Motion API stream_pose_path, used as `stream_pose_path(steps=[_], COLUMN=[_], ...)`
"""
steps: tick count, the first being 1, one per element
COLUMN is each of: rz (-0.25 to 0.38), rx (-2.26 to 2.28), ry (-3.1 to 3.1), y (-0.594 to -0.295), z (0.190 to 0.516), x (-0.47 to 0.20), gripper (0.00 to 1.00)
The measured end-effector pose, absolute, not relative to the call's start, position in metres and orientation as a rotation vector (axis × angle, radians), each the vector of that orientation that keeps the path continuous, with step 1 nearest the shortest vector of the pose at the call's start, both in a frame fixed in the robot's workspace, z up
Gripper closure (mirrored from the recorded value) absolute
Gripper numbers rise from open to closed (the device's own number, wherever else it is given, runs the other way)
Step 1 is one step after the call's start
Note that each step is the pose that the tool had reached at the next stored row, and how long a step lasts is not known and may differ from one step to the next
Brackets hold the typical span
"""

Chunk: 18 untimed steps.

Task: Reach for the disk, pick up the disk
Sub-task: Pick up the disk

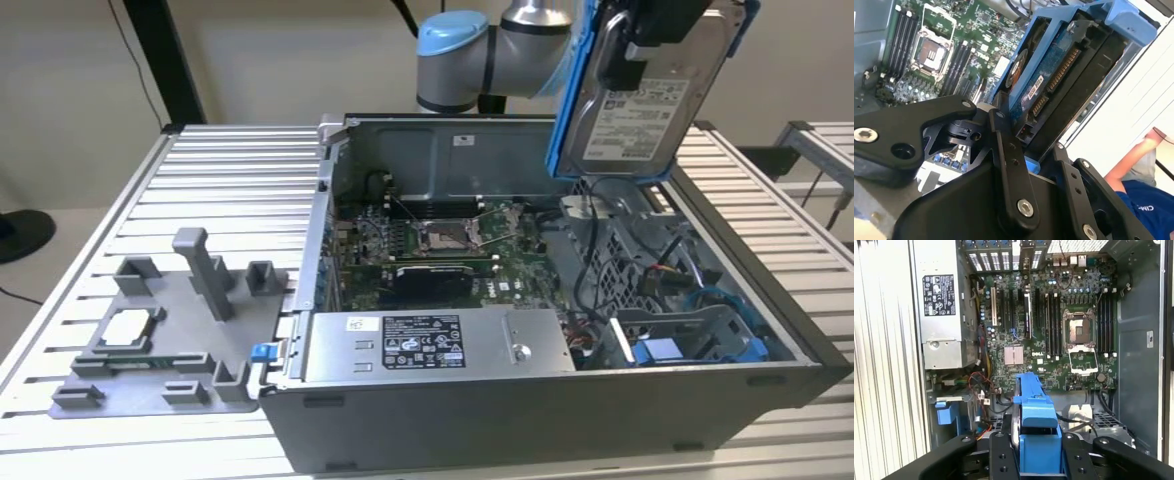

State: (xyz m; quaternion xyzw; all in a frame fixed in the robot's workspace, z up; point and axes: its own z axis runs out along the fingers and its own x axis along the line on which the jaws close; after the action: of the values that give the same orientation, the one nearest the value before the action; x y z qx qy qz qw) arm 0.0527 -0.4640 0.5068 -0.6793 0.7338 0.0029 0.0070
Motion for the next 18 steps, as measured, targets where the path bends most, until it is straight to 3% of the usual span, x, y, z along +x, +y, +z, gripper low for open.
stream_pose_path(steps=[18], rz=[0.009], rx=[-2.125], ry=[2.295], y=[-0.487], z=[0.507], x=[0.053], gripper=[1.0])
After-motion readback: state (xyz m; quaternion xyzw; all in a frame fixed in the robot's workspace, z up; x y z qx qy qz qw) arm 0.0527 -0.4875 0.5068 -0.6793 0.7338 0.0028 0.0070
